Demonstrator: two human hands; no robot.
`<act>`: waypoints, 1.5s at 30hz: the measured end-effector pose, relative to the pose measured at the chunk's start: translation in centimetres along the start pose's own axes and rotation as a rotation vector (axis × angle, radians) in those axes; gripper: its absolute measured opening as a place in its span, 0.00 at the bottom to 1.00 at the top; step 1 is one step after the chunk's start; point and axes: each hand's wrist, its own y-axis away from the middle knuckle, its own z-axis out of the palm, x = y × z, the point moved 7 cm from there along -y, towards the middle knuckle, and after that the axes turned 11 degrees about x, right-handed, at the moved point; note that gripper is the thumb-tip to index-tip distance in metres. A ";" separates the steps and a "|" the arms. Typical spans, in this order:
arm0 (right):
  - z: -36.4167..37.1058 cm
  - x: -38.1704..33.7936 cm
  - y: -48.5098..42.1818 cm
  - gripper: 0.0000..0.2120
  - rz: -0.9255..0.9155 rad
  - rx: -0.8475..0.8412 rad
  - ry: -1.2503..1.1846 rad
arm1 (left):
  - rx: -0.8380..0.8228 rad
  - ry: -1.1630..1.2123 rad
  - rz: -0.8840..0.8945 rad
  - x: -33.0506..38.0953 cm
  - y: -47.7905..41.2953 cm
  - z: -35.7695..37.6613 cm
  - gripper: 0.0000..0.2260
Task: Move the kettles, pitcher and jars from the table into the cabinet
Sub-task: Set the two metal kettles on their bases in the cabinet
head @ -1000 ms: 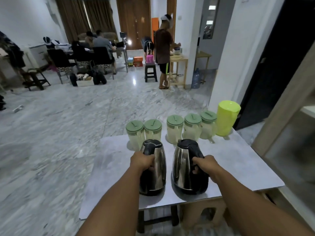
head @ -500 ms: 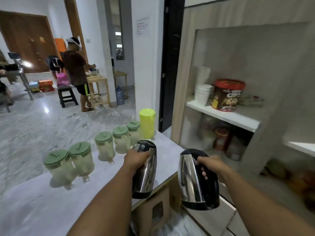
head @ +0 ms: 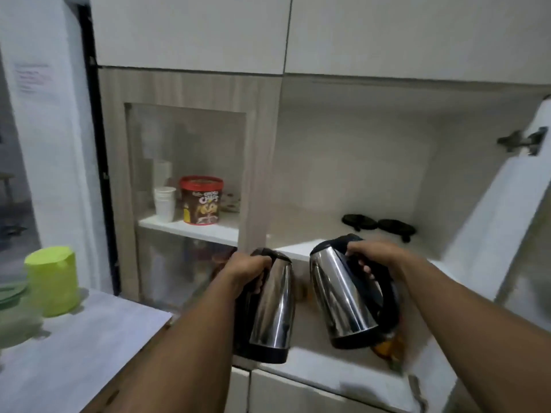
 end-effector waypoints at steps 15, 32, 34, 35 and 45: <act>-21.5 0.0 -7.0 0.06 -0.057 0.584 -0.422 | 0.126 0.161 0.346 20.4 -0.8 20.6 0.14; -20.7 5.1 -31.2 0.12 -0.023 0.788 -0.513 | 0.190 -0.019 0.458 22.0 -22.0 34.6 0.16; -20.7 5.9 -33.6 0.14 -0.028 0.813 -0.521 | 0.210 -0.006 0.419 22.1 -23.8 35.9 0.17; -20.6 6.3 -34.7 0.15 -0.029 0.819 -0.518 | 0.218 -0.013 0.408 22.2 -24.4 36.4 0.16; -23.0 7.1 -44.5 0.17 -0.049 0.826 -0.525 | 0.271 0.086 0.431 27.1 -31.0 40.4 0.15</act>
